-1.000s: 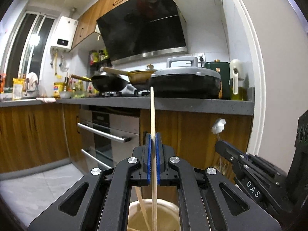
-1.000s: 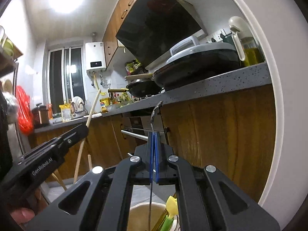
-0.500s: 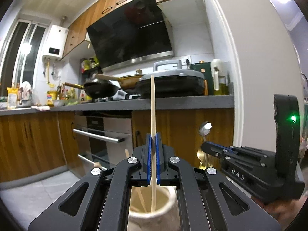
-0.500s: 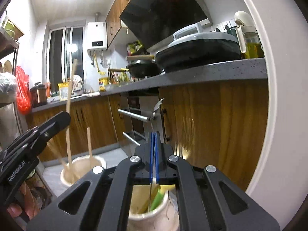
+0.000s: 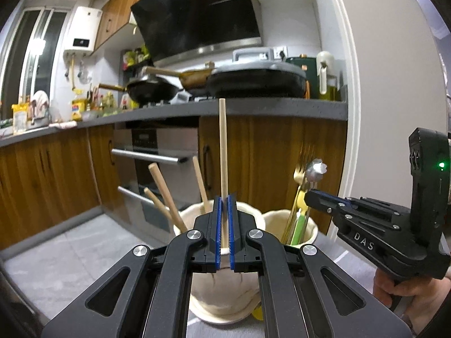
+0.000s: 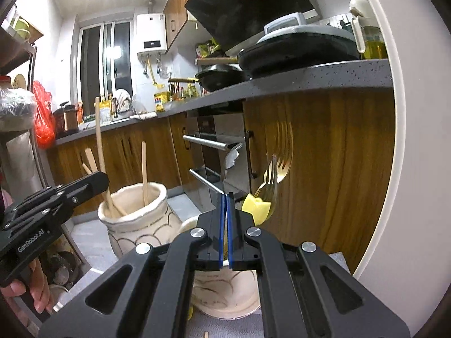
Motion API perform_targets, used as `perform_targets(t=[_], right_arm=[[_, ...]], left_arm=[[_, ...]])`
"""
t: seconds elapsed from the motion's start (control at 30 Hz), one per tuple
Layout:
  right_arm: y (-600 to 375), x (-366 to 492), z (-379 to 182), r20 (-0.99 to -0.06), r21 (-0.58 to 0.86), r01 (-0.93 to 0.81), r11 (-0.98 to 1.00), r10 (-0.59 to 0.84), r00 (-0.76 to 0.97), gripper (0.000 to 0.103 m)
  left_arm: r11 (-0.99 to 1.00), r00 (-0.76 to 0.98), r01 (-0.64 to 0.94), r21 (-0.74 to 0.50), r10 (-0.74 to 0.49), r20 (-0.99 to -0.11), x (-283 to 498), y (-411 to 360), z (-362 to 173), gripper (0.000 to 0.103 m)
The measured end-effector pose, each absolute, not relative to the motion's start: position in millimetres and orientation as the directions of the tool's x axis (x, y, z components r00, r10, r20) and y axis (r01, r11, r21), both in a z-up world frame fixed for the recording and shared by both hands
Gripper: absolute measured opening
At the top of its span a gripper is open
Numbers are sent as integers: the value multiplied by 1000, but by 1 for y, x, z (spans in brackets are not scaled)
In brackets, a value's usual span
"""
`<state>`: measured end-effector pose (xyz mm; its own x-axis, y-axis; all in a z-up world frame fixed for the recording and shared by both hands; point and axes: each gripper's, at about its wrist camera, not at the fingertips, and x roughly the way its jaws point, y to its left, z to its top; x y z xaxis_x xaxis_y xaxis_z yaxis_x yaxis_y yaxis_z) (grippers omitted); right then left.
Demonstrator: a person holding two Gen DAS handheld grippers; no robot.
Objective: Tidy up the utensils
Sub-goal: 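Open the left tool releasing the chopstick into the vase while right releases spoon into pot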
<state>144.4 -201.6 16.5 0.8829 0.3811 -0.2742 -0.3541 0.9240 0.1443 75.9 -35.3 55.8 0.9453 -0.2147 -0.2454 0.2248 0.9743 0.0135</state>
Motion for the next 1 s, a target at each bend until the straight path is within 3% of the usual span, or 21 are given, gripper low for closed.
perform_targets(t=[0.37,0.47,0.53,0.6,0.73,0.87,0.93,1.0], right_arm=[[-212,151,17,-285,200,-334,921,381,880,2],[-214,151,18,-287,209,-329,921,379,880,3],[-217,150,19,-287,218,-328,919,381,879,12],[-221,145,20,-277,228,-328,917,384,881,35],[-230,137,24,-264,237,-315,919,373,890,37],[-241,126,23,-271,251,-299,921,364,891,56],[-245,122,22,-285,251,-292,923,359,889,70],[-247,118,18,-303,252,-297,921,366,880,85]], left_arm=[[974,938,227,25,-211,-276,77,-39,50,12],[974,938,224,16,-212,-274,74,-38,51,19],[974,940,227,12,-216,-266,70,-37,53,30],[974,942,228,3,-220,-252,65,-36,56,44],[973,945,229,-9,-224,-237,58,-34,61,64],[975,948,219,-23,-218,-232,49,-32,63,82],[978,950,205,-34,-207,-232,44,-29,62,93],[981,952,191,-45,-196,-236,39,-25,60,96]])
